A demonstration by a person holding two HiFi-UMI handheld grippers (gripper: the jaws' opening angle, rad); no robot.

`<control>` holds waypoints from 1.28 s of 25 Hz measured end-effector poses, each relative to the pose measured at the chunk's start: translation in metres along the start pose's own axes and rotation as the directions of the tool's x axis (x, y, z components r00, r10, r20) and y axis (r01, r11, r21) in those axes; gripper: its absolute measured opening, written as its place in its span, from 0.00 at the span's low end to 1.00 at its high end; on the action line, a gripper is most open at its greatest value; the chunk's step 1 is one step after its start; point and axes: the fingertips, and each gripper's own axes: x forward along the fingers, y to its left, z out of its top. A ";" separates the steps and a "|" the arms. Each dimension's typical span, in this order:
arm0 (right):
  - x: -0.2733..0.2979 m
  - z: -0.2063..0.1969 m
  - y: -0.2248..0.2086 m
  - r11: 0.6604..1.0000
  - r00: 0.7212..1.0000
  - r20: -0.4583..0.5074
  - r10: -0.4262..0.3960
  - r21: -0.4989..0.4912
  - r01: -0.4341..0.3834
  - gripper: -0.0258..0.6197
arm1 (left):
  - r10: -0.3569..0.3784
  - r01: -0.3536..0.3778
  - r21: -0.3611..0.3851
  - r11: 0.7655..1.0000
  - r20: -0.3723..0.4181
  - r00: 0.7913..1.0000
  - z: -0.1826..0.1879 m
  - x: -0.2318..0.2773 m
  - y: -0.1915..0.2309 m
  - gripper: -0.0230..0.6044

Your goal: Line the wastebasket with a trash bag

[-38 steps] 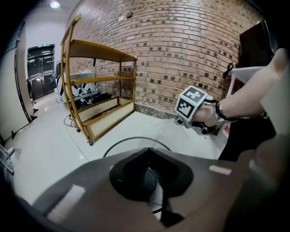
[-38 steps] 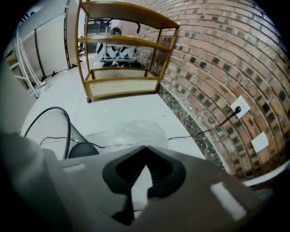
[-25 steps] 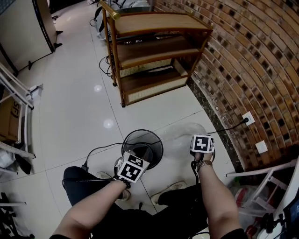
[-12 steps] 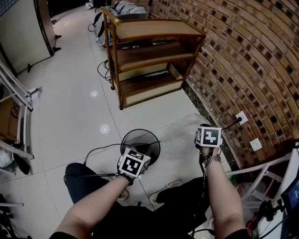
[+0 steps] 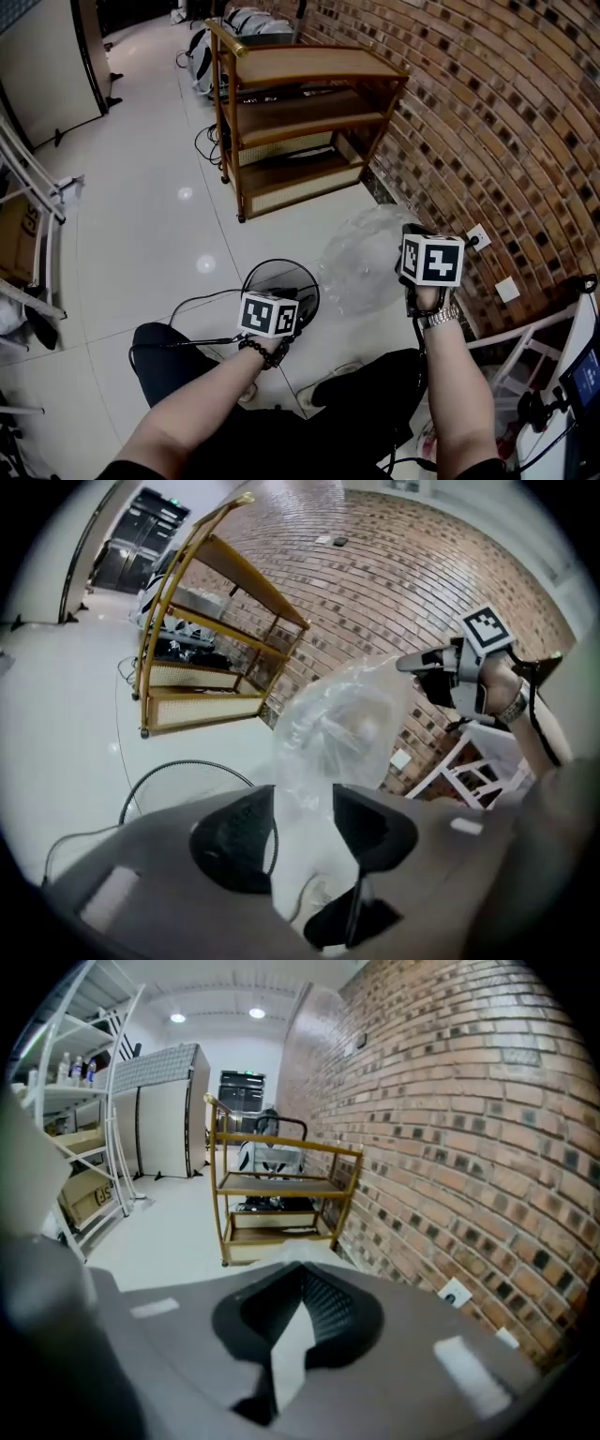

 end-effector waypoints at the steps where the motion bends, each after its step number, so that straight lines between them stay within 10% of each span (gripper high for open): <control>1: -0.004 0.006 0.003 1.000 1.000 0.012 0.008 -0.004 -0.008 0.04 | -0.009 0.009 -0.032 0.999 0.001 1.000 -0.002 0.000 0.000 0.33; 19: -0.059 0.067 0.070 0.981 0.969 0.152 0.193 -0.043 -0.188 0.04 | 0.046 -0.028 -0.162 0.986 0.110 0.993 0.013 -0.027 0.025 0.34; 32: -0.060 0.046 0.098 0.957 0.949 0.135 0.284 0.020 -0.289 0.04 | 0.188 -0.174 -0.090 0.981 0.177 0.966 0.028 -0.100 0.064 0.07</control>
